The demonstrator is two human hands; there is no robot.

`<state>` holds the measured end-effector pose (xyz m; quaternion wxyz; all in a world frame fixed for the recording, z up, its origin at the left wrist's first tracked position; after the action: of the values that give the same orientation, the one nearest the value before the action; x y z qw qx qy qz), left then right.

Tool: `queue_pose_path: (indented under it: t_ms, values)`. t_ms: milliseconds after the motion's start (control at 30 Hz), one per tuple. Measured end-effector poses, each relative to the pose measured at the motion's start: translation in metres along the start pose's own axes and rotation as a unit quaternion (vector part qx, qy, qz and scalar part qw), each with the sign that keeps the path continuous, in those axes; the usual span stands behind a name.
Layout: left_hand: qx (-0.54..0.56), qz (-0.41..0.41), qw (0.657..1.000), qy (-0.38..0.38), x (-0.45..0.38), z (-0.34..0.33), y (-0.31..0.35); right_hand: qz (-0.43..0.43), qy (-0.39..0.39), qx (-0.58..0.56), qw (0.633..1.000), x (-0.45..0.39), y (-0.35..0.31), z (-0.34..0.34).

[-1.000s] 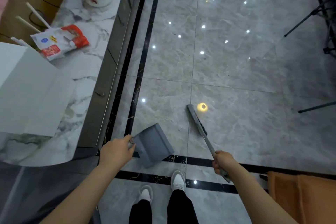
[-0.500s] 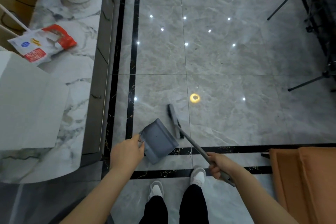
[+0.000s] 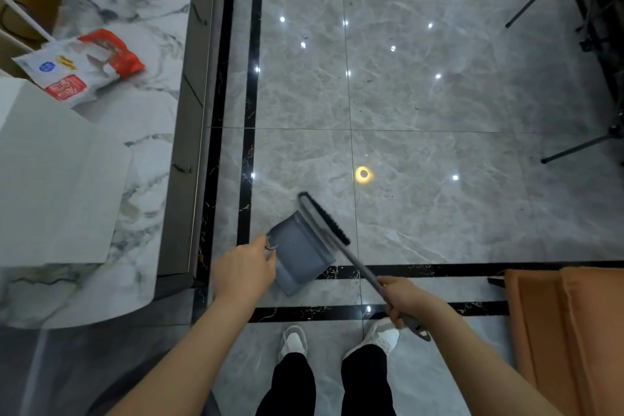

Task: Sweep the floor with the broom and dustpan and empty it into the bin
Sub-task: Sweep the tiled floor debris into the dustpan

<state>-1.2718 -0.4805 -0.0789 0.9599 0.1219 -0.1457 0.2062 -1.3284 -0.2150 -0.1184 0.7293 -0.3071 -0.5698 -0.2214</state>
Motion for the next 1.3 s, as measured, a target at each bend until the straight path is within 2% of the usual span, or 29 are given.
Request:
queue_pose_path:
  t_ms: [100,167,333,433,500,600,733,833,967,1133,1300]
  values:
    - [-0.014,0.003,1.000,-0.001,-0.006,0.003,0.000,-0.022,-0.090,-0.061,0.994,0.004,0.001,-0.001]
    - [-0.018,0.005,1.000,-0.005,-0.010,0.005,0.001,-0.028,-0.110,-0.085,0.990,0.011,-0.002,0.014]
    - [-0.015,0.003,1.000,-0.005,-0.017,0.007,0.002,-0.010,-0.050,-0.079,0.996,0.019,-0.012,0.053]
    - [-0.021,0.000,1.000,-0.010,-0.018,0.010,0.002,0.017,-0.003,-0.037,0.999,0.013,-0.013,0.053]
    - [-0.026,0.002,1.000,-0.015,-0.019,0.011,0.003,0.024,-0.001,-0.021,0.999,0.007,-0.010,0.044]
    - [-0.028,0.003,1.000,-0.013,-0.020,0.011,0.002,0.011,-0.056,-0.013,0.998,0.004,-0.001,0.022]
    - [-0.031,0.000,0.999,-0.010,-0.020,0.011,0.002,-0.027,-0.180,-0.108,0.977,0.011,0.010,0.016]
    - [-0.021,-0.001,1.000,-0.016,-0.018,0.012,0.001,-0.028,-0.192,-0.144,0.970,0.018,0.013,0.032]
    - [0.001,0.000,1.000,-0.031,-0.009,0.019,0.007,-0.006,-0.133,-0.169,0.977,0.025,0.022,0.062]
    - [0.038,-0.020,0.999,-0.026,-0.015,0.021,0.040,0.041,0.011,-0.169,0.985,0.024,0.033,0.107]
    - [0.041,-0.034,0.998,-0.018,-0.039,0.016,0.091,0.047,0.120,-0.181,0.975,0.012,0.055,0.159]
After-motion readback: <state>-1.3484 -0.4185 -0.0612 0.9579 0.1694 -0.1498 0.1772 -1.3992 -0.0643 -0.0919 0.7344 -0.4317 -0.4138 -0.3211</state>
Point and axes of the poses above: each hand's wrist, its own x-axis away from the middle knuckle, its own z-axis out of the back of the hand, y = z × x, the point moved 1 cm from there along -x, towards the middle knuckle
